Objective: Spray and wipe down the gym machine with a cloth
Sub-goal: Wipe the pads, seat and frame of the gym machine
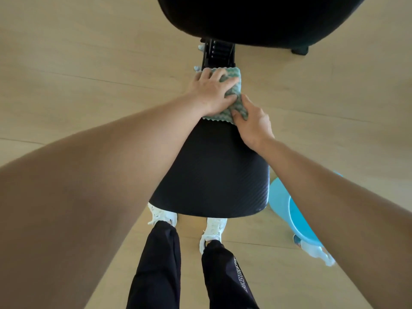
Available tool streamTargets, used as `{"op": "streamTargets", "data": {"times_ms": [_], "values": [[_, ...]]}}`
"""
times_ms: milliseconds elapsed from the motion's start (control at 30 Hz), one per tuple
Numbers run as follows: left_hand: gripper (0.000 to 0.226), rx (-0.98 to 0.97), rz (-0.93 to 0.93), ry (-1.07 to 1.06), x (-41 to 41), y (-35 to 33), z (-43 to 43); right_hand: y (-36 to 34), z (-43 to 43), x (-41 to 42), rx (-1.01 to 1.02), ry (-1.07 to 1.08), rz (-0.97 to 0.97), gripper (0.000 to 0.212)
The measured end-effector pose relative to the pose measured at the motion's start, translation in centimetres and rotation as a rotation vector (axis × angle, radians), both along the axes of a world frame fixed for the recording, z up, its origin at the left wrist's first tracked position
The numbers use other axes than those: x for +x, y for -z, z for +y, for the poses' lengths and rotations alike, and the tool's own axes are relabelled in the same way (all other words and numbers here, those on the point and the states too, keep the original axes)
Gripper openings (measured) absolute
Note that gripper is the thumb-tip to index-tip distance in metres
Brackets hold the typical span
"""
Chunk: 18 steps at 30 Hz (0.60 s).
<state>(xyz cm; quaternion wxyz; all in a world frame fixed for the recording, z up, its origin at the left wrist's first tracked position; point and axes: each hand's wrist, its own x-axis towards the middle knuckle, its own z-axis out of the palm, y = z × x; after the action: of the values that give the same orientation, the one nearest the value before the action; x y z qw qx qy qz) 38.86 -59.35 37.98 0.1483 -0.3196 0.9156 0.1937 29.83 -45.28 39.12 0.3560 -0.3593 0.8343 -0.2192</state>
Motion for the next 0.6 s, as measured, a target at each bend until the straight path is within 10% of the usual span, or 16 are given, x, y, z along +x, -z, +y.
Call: {"op": "streamTargets", "data": {"times_ms": [200, 600], "values": [[0.046, -0.058, -0.002, 0.28, -0.2, -1.0, 6.0, -1.0, 6.5, 0.4, 0.137, 0.042, 0.013, 0.03], [0.058, -0.09, 0.077, 0.132, 9.7, -2.5, 20.5, -3.7, 19.2, 8.8, 0.157, 0.096, 0.024, 0.075]]}}
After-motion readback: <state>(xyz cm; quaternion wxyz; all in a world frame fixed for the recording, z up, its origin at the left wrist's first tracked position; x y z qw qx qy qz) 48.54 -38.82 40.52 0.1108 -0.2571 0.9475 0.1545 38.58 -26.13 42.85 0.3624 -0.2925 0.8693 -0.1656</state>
